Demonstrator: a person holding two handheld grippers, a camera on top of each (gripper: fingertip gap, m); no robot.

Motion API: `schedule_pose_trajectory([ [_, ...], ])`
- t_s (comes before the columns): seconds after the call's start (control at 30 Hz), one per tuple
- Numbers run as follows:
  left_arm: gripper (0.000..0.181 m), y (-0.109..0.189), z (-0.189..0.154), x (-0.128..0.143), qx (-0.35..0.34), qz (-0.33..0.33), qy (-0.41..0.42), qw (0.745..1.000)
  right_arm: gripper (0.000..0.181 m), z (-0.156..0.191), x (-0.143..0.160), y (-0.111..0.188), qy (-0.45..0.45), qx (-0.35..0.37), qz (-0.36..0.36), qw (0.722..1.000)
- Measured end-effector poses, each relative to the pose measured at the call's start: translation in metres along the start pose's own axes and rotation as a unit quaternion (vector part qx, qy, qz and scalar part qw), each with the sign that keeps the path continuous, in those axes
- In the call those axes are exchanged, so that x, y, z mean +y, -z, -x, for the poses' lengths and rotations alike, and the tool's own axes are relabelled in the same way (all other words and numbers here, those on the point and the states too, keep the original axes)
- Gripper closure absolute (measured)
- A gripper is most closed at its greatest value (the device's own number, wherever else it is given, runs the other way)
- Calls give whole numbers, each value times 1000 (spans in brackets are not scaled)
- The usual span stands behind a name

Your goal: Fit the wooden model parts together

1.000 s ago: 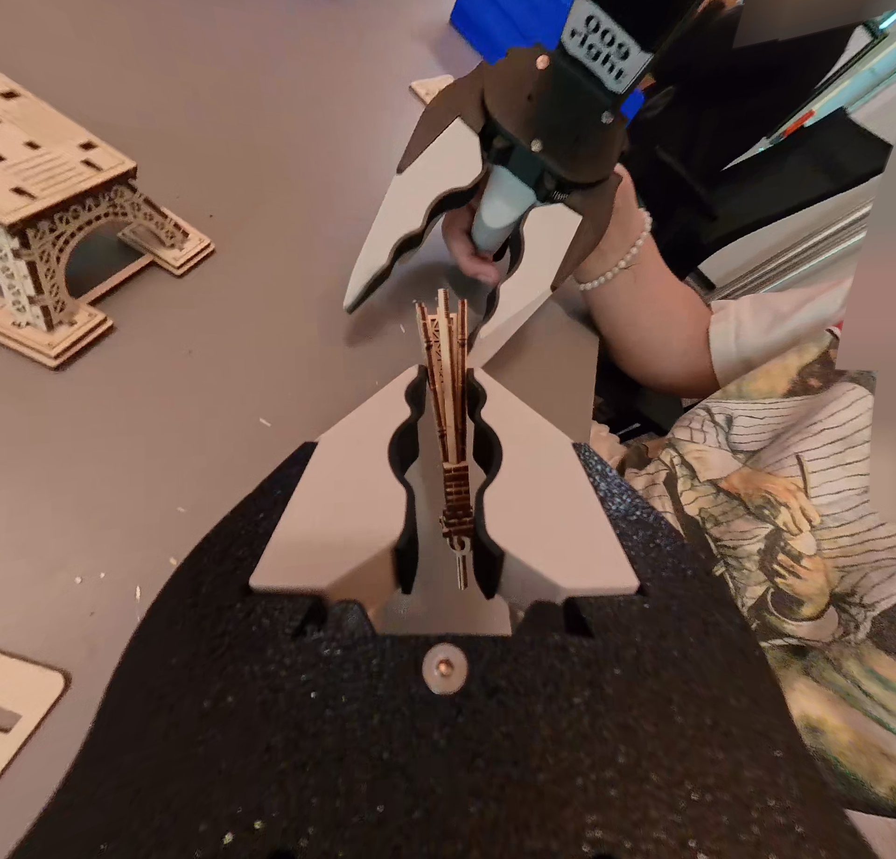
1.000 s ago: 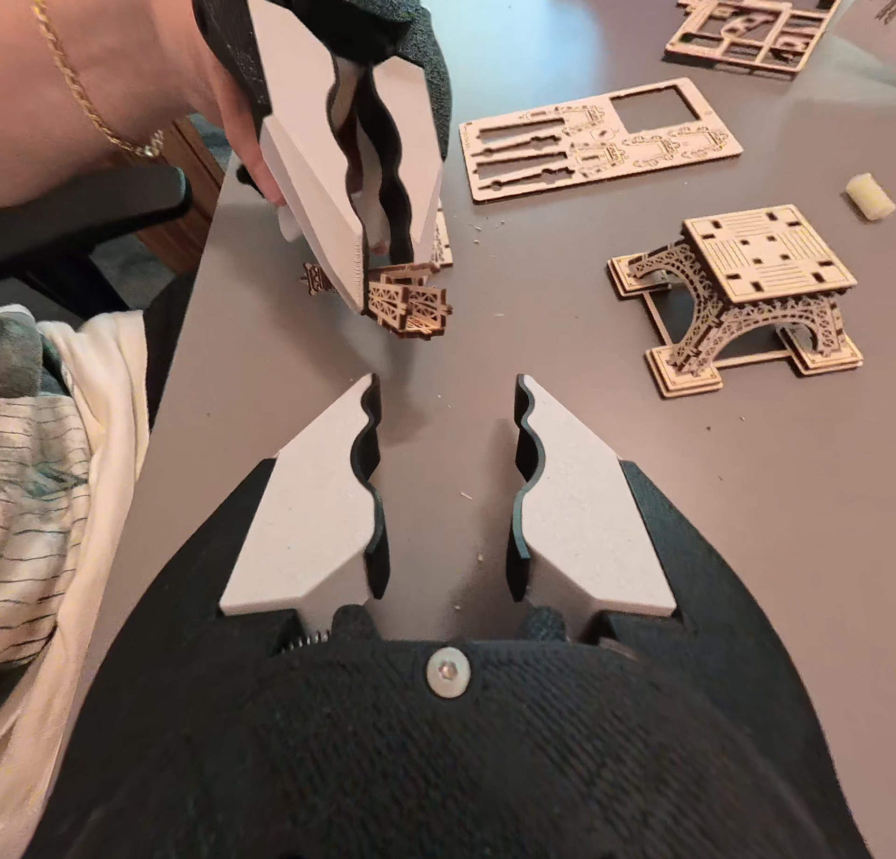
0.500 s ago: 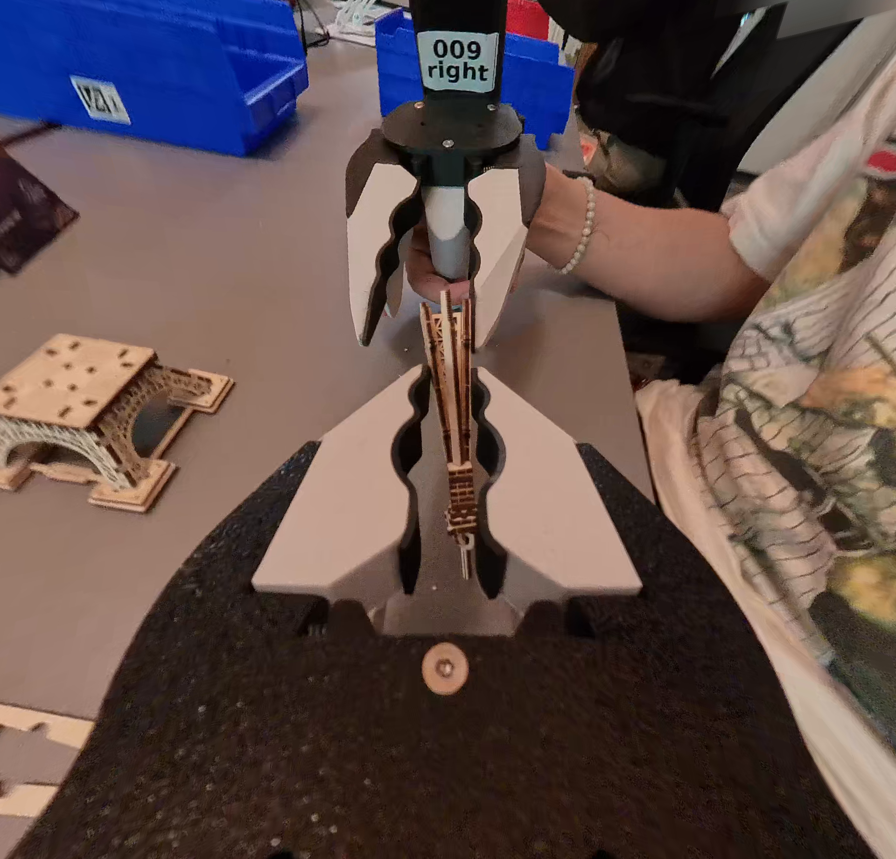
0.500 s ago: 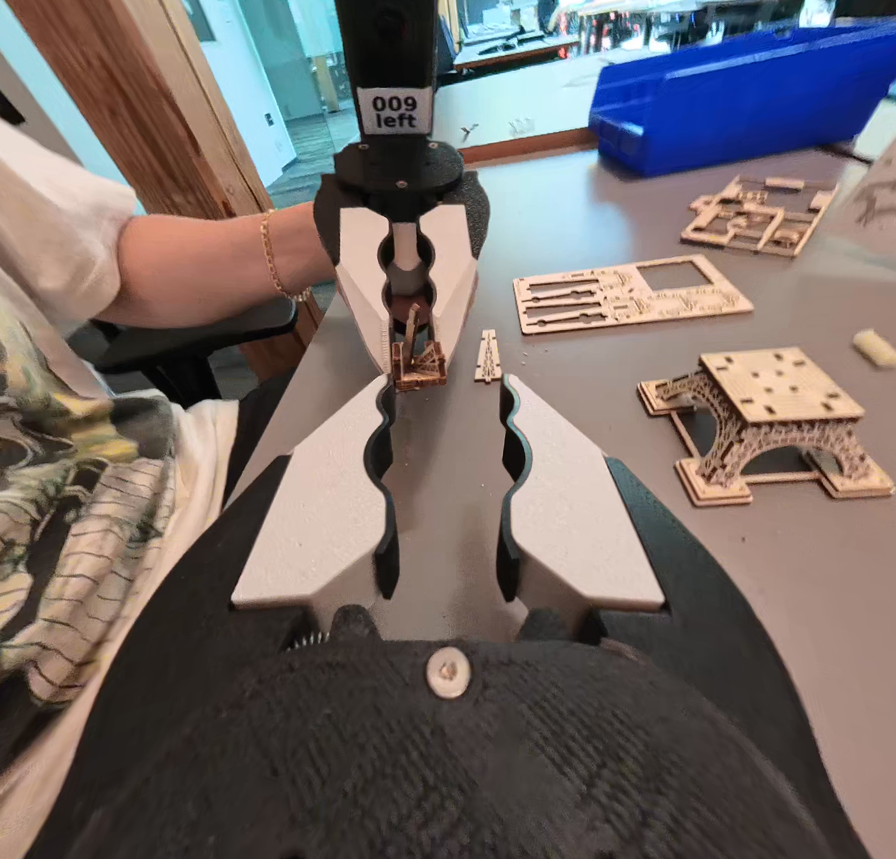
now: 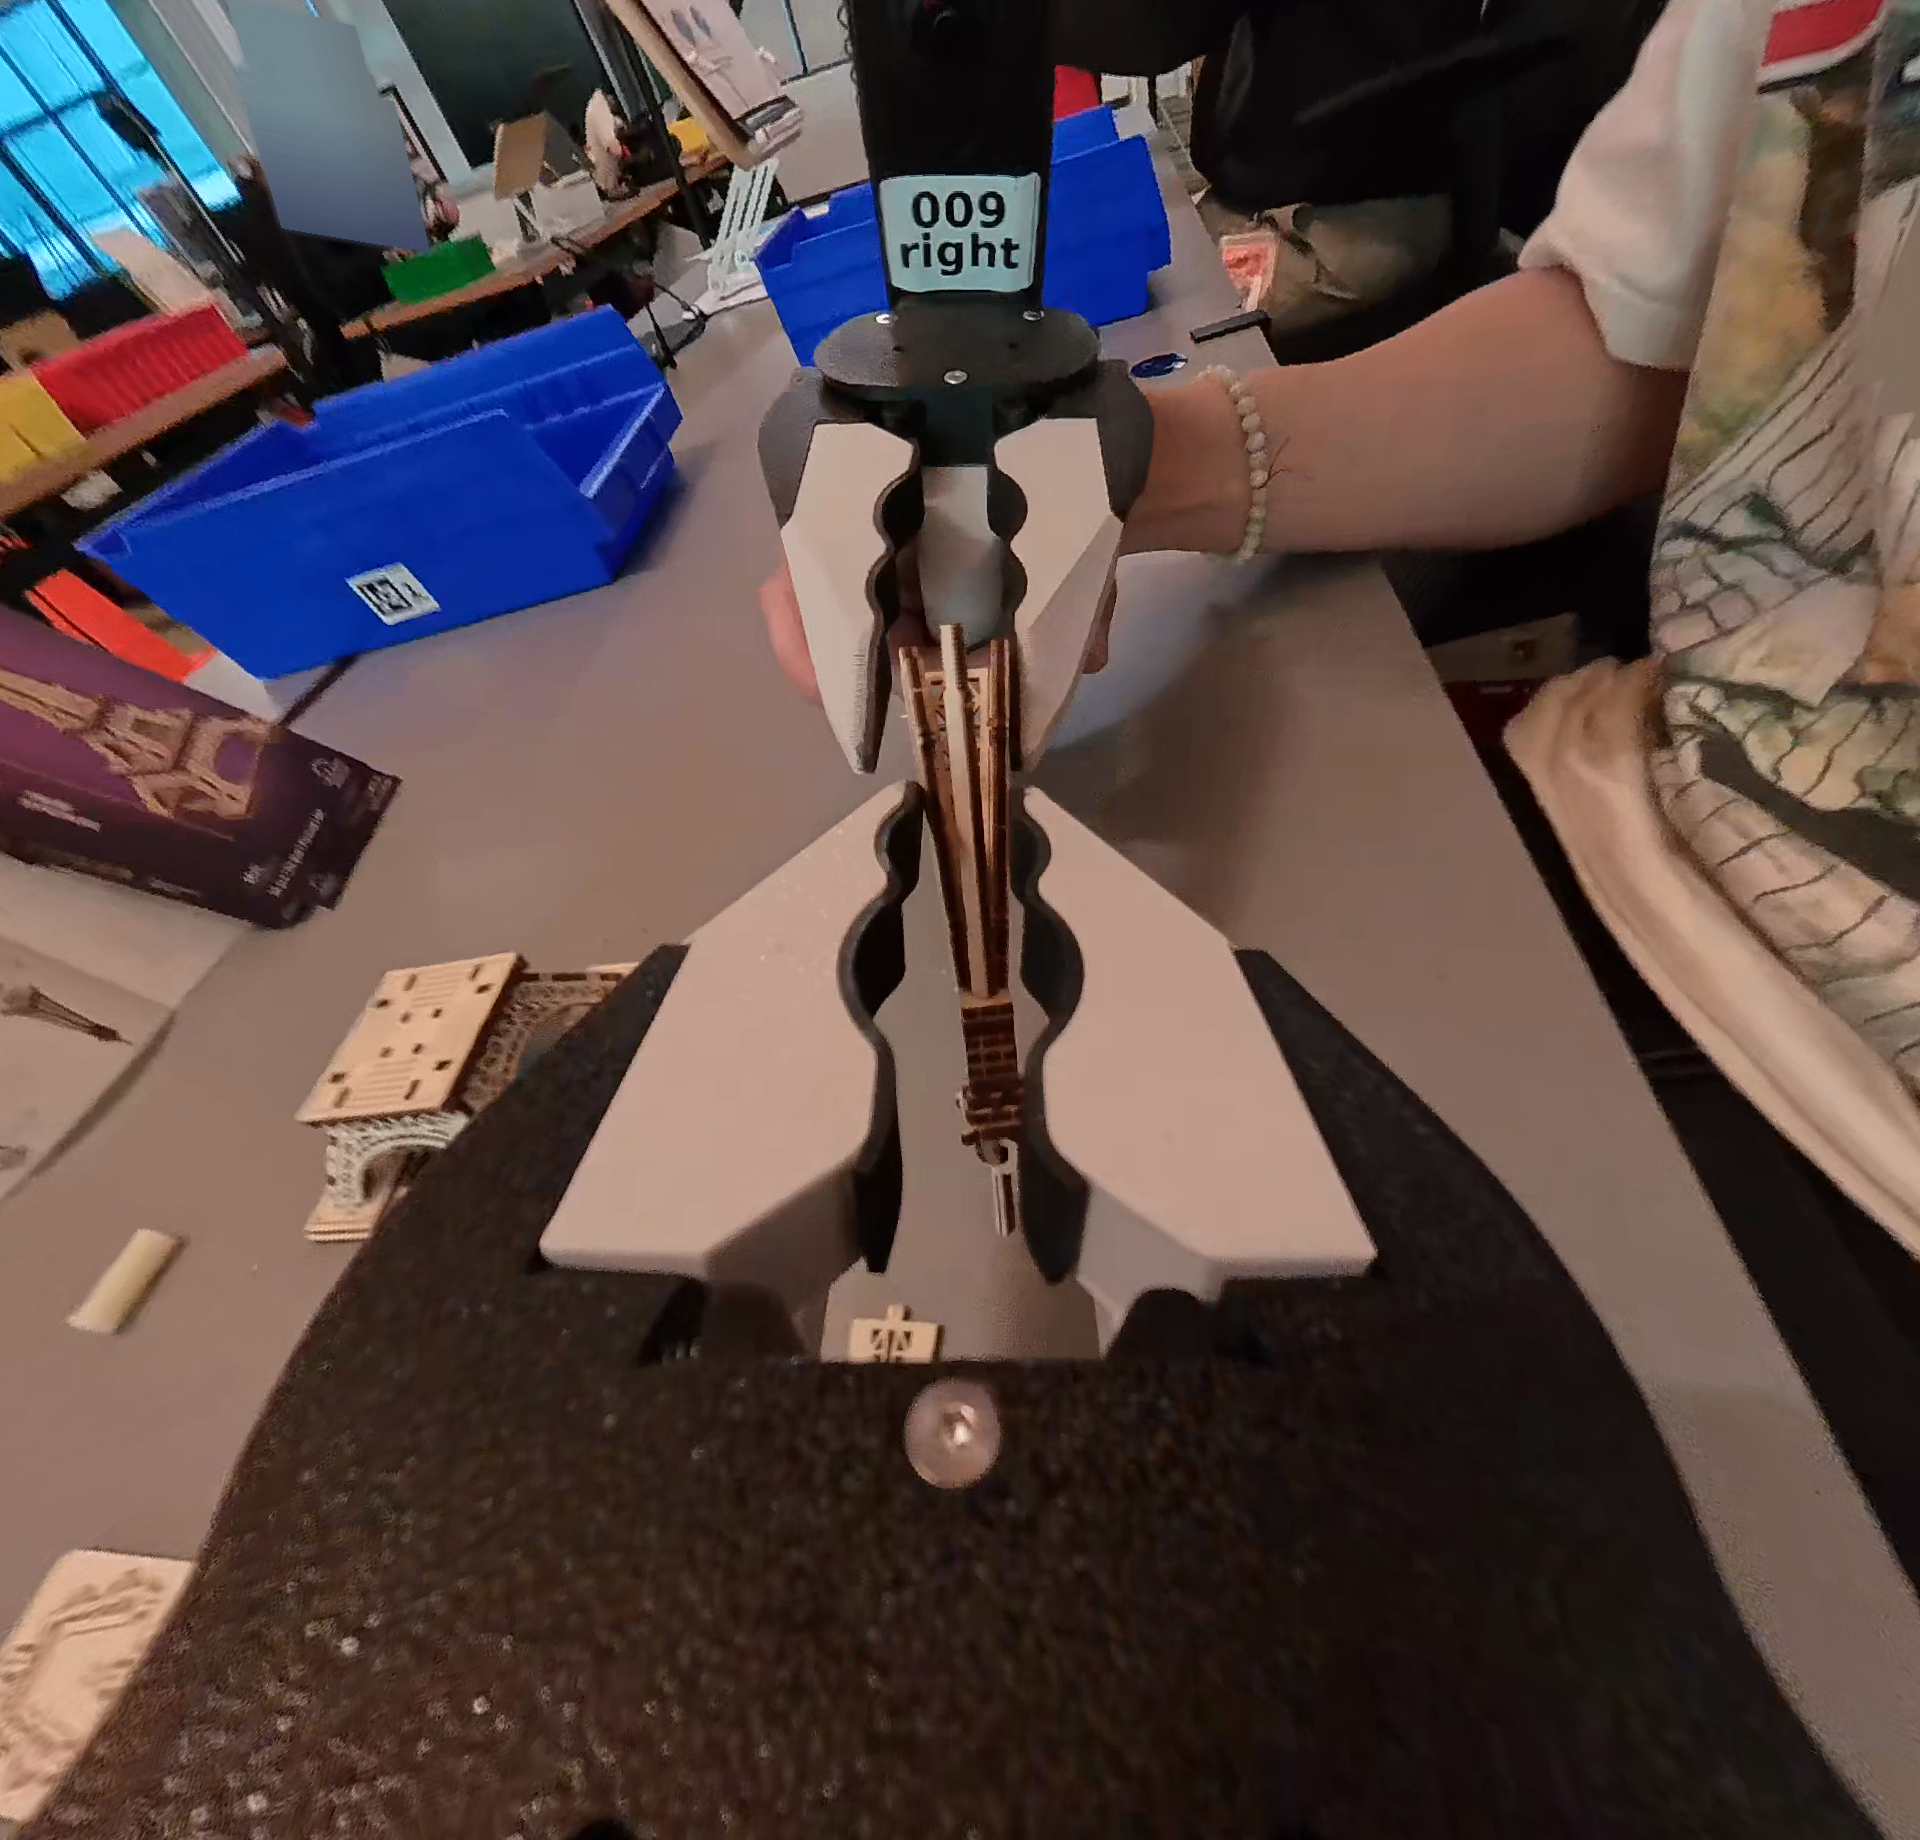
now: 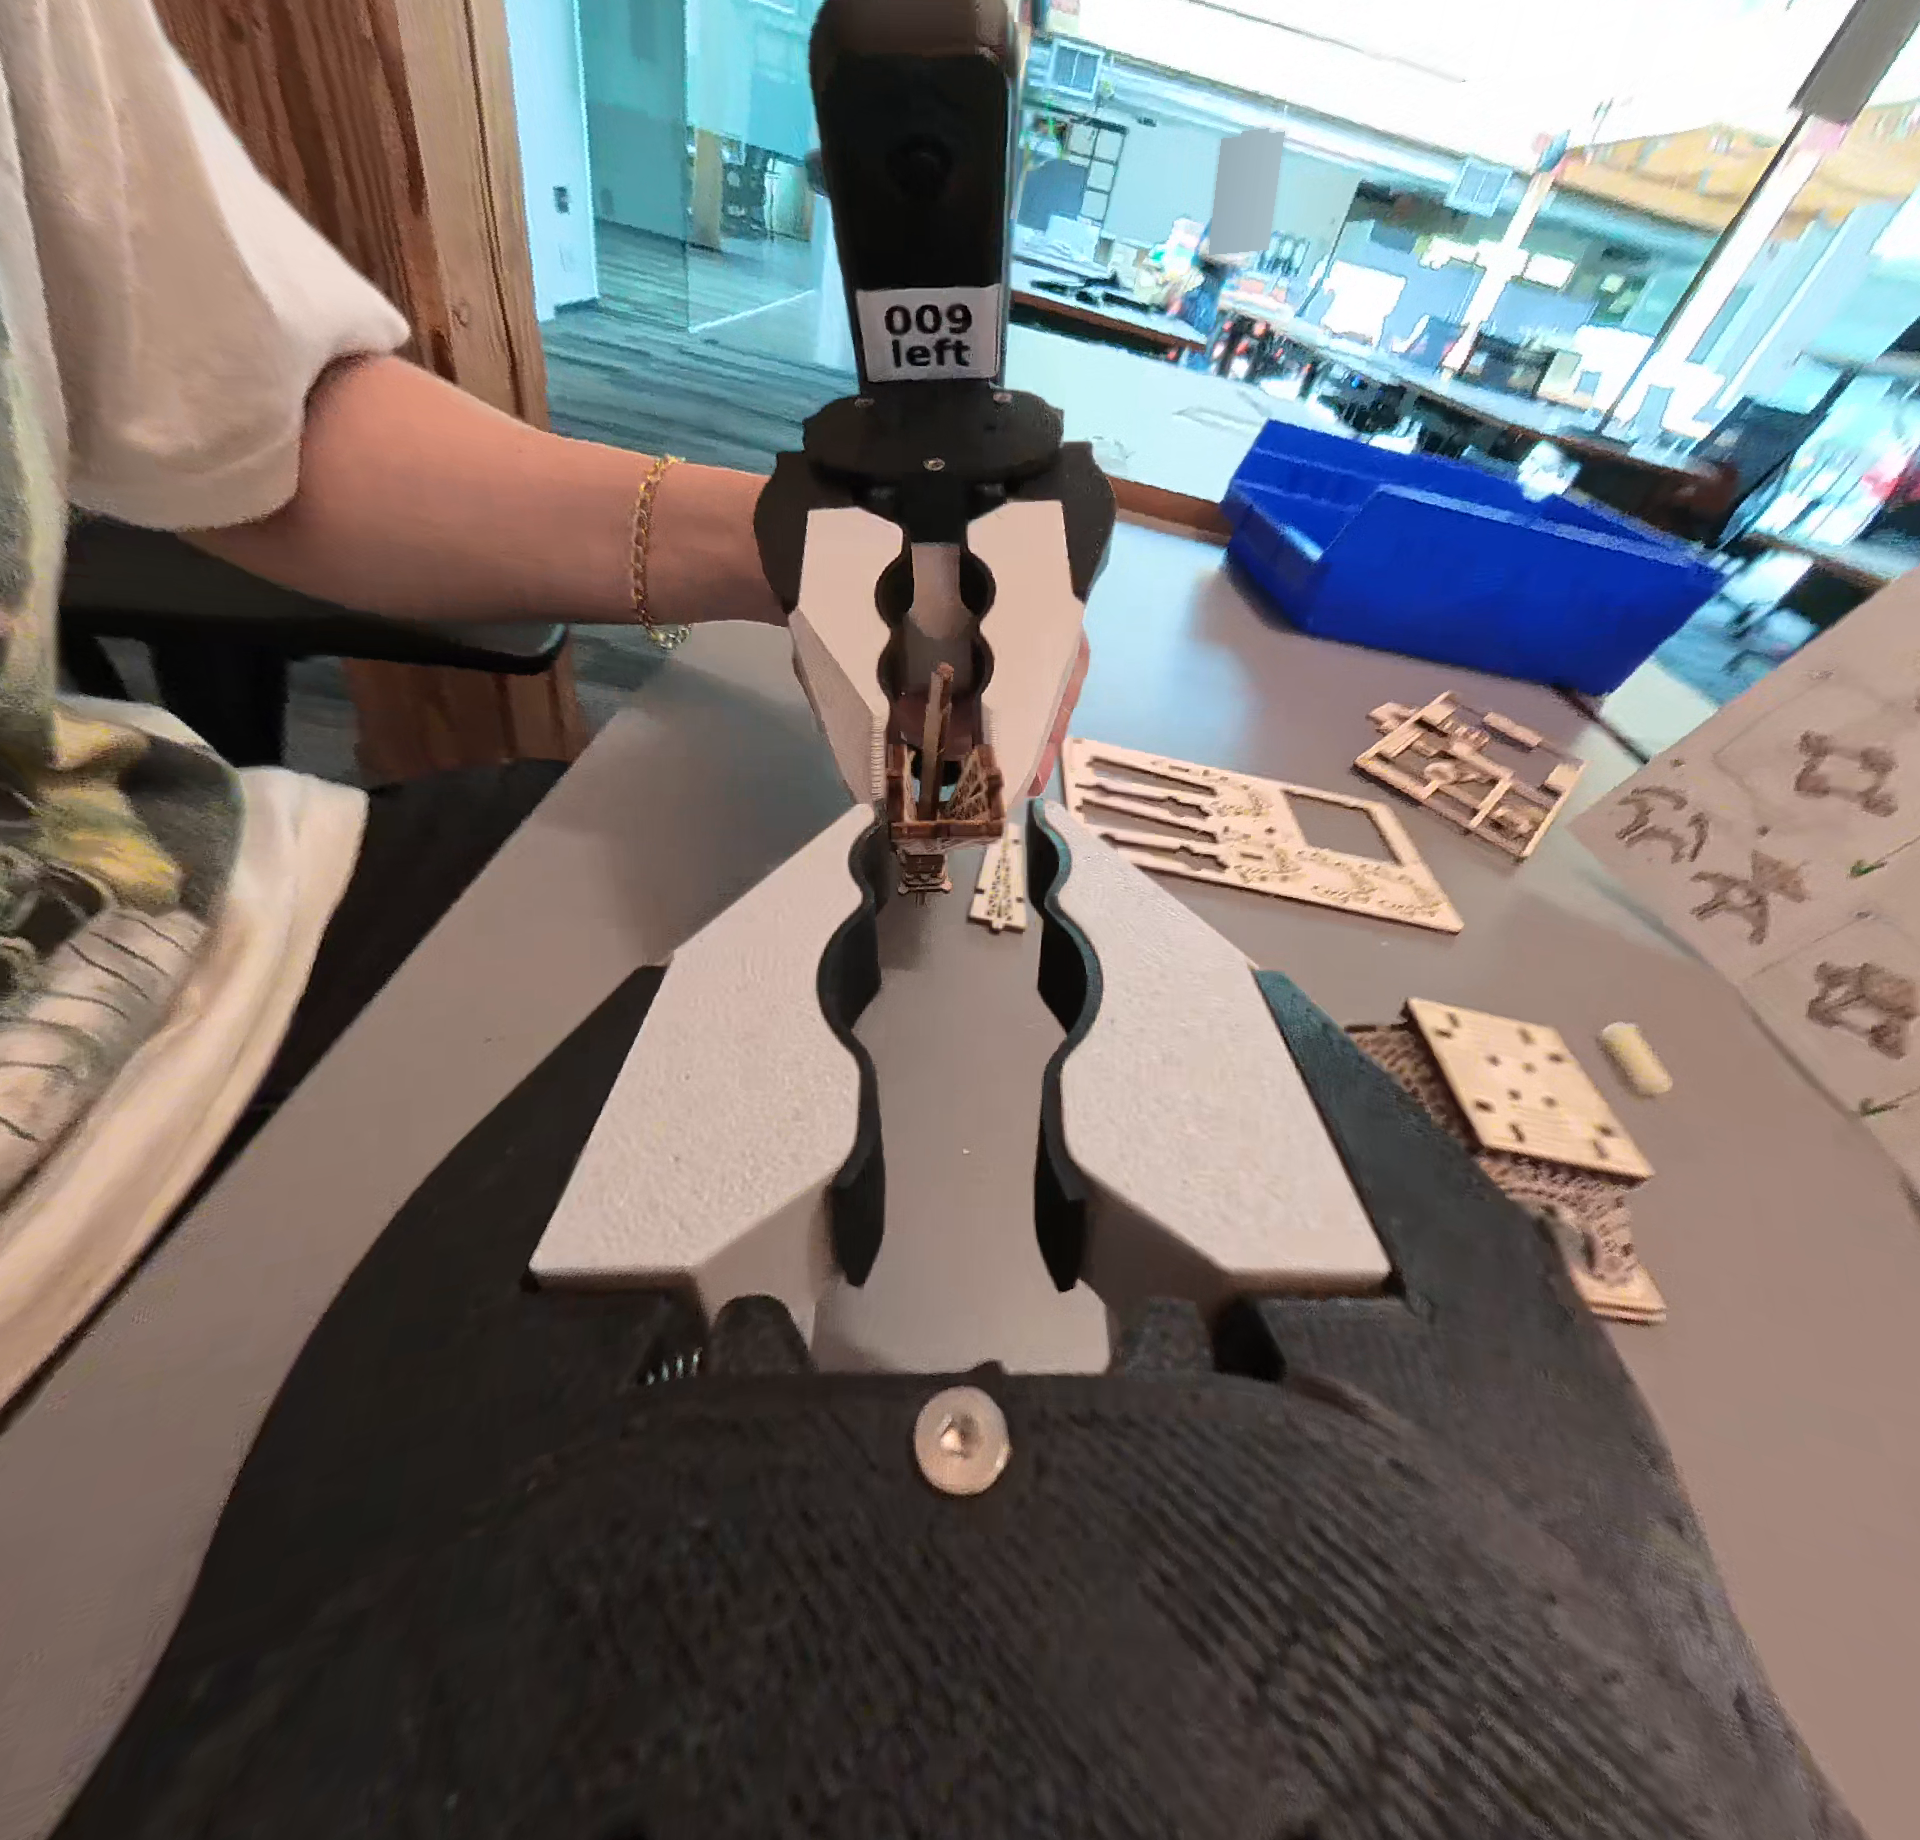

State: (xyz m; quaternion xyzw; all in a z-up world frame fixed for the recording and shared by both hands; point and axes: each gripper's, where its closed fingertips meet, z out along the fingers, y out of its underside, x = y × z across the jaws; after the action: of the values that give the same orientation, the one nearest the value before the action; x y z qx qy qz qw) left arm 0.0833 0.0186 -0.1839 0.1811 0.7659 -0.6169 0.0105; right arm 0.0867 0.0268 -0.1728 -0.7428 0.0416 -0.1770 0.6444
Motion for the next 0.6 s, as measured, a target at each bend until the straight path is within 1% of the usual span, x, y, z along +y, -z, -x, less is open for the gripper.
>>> schedule_pose_trajectory([
  [0.07,167,1,0,0,-8,3,-45,999,158,0,-1,-1,40,16,-3,999],
  [0.23,167,-1,0,5,-34,33,-159,986,143,-3,3,-2,113,55,12,992],
  [0.3,167,-1,2,8,-52,46,-197,978,143,-2,11,-2,141,58,30,988],
  [0.33,167,0,4,9,-62,51,-215,973,146,1,15,-3,155,53,40,986],
  [0.43,167,0,6,11,-78,50,-239,967,158,-2,20,-7,191,68,53,978],
  [0.53,167,2,7,16,-82,50,-238,966,159,-4,24,-9,217,75,67,971],
  [0.6,167,5,10,17,-90,47,-234,967,163,-10,24,-7,218,91,67,969],
])
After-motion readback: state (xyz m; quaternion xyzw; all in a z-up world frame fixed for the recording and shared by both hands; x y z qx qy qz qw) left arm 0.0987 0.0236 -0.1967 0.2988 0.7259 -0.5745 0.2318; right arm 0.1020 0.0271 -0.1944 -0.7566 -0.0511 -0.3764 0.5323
